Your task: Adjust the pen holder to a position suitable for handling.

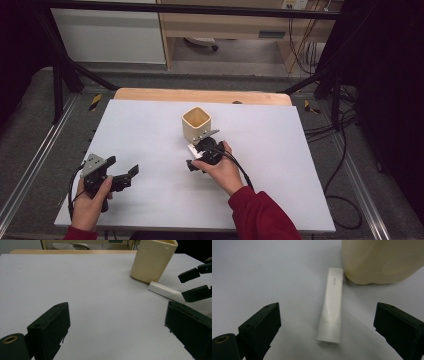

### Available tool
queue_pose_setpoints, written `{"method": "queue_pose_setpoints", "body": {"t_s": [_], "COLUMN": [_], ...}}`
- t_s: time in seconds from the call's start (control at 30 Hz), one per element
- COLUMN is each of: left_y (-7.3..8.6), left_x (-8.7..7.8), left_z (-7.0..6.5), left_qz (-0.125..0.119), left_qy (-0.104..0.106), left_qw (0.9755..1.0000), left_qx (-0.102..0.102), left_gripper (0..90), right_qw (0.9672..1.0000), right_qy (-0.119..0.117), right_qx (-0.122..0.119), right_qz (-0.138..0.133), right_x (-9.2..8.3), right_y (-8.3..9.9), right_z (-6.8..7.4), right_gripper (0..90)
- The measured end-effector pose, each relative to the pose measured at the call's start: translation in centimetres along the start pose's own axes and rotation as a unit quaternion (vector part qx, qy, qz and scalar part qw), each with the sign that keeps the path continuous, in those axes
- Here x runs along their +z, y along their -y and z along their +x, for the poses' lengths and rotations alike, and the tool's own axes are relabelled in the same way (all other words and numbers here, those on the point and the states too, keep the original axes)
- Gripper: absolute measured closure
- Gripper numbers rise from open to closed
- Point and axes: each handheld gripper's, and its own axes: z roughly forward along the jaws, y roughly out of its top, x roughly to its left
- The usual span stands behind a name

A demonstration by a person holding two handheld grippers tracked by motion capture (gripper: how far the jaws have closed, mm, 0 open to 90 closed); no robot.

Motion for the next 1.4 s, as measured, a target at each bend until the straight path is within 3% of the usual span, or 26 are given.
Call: {"method": "queue_pose_setpoints", "body": {"t_s": [0.17,0.27,0.57,0.8,1.4], "left_y": [0.0,0.0,0.0,0.0,0.0], "left_x": [0.0,0.1,0.1,0.1,0.1], "left_z": [0.0,0.0,-0.1,-0.1,-0.1], "left_qz": [0.001,0.002,0.003,0.003,0.004], "left_qy": [0.001,0.001,0.001,0.001,0.002], "left_qw": [1.0,1.0,1.0,1.0,1.0], "left_qx": [0.0,0.001,0.002,0.001,0.003], "left_gripper": [5.9,6.0,6.0,6.0,6.0], "right_qw": [1.0,0.9998,0.9995,0.9994,0.9993], "right_qy": [0.006,0.012,0.007,0.008,0.011], "right_qx": [0.003,0.007,0.007,0.013,0.02], "right_qz": [-0.004,-0.014,-0.029,-0.032,-0.029], "right_x": [0.1,0.1,0.0,0.3,1.1], "right_y": [0.1,0.5,1.2,1.9,2.3], "right_z": [-0.1,-0.2,-0.2,-0.3,0.1], "right_gripper": [14.3,24.9,41.6,49.0,57.3]}}
